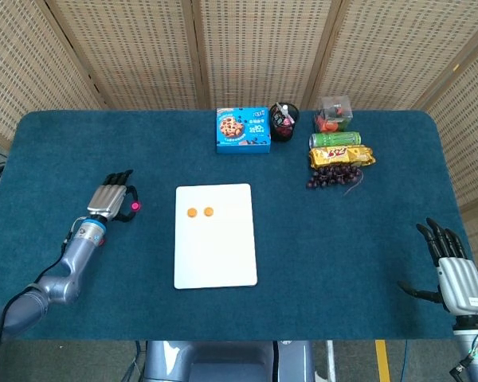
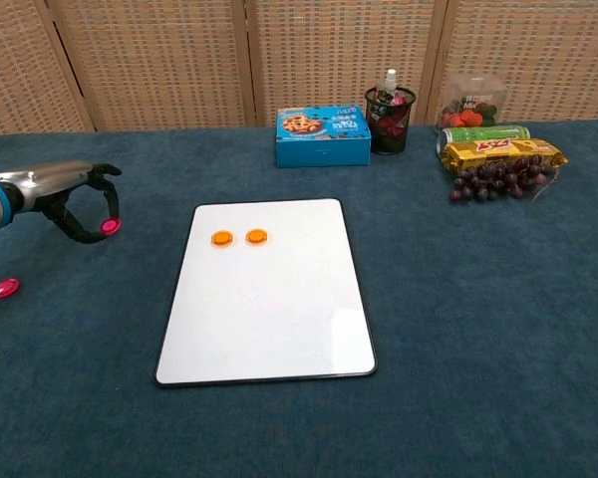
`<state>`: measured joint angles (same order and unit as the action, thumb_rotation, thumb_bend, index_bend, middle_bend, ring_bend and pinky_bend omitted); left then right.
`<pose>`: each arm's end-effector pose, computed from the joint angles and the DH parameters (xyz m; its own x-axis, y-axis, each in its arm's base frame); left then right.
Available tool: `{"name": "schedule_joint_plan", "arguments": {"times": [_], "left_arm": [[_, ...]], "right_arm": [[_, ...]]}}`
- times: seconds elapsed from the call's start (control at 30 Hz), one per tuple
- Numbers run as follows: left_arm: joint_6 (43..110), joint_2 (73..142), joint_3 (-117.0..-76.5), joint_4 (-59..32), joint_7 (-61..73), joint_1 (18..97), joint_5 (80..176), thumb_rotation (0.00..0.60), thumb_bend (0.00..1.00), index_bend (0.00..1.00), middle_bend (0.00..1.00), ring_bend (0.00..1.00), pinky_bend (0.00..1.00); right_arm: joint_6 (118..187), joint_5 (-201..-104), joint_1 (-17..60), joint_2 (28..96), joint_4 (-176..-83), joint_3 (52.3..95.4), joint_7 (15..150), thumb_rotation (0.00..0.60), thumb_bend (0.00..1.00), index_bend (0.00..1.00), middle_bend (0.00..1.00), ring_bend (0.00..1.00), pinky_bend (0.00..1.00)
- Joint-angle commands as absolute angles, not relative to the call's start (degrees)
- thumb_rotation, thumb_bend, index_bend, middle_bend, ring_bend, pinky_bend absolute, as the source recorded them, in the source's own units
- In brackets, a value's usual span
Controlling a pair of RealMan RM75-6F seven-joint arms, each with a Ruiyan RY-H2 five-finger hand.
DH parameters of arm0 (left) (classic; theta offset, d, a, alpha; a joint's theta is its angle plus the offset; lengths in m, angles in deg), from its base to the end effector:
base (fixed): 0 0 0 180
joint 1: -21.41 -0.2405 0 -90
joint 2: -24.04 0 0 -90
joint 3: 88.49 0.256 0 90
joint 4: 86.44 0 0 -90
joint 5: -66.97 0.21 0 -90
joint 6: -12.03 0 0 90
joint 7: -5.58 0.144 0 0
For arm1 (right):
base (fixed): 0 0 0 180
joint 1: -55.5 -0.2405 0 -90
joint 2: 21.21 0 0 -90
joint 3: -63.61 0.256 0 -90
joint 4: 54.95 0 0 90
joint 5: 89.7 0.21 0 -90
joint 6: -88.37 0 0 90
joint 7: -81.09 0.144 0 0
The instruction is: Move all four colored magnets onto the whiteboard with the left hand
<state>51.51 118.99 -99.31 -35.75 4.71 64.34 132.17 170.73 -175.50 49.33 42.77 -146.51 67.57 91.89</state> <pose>-0.2596 0.4105 -0.0055 0.4255 0.3546 0.8326 0.9038 -0.1191 -0.4111 -0.3110 -0.1924 0.1579 0.2308 -0.0247 0.9727 -0.9729 -0.0228 0.2303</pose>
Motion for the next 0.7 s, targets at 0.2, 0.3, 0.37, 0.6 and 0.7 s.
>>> {"name": "schedule_joint_plan", "arguments": {"times": [0.2, 0.3, 0.37, 0.6, 0.7], "left_arm": [[57.04, 112.47, -99.92, -14.62, 9.01, 65.52, 136.51, 0.600, 0.35, 0.63, 0.00, 0.00, 0.00], [56.32, 114.10, -100.02, -11.64, 12.69, 67.49, 135.67, 0.600, 0.35, 0.63, 0.00, 0.00, 0.00], [56.03, 115.34, -100.34, -11.52, 14.05, 68.28, 134.46, 0.600, 0.35, 0.63, 0.00, 0.00, 0.00], [54.83, 121.67, -101.39, -14.67, 21.30, 72.20, 127.74, 0.600, 0.35, 0.63, 0.00, 0.00, 0.00], [54.92, 123.31, -101.42, -16.15, 23.99, 73.27, 125.28, 0.600, 0.35, 0.63, 0.00, 0.00, 0.00]], "right_arm": [[170.72, -175.59, 49.32, 42.71, -146.48, 67.54, 92.06, 0.600, 0.16, 0.00, 0.00, 0.00, 0.00], [170.75, -175.55, 49.36, 42.67, -146.43, 67.56, 92.42, 0.600, 0.16, 0.00, 0.00, 0.00, 0.00], [170.73, -175.56, 49.35, 42.66, -146.39, 67.55, 92.50, 0.600, 0.16, 0.00, 0.00, 0.00, 0.00], [170.64, -175.51, 49.34, 42.59, -146.35, 67.55, 92.84, 0.600, 0.16, 0.00, 0.00, 0.00, 0.00], [170.53, -175.50, 49.32, 42.52, -146.31, 67.51, 93.11, 0.600, 0.16, 0.00, 0.00, 0.00, 0.00]]}}
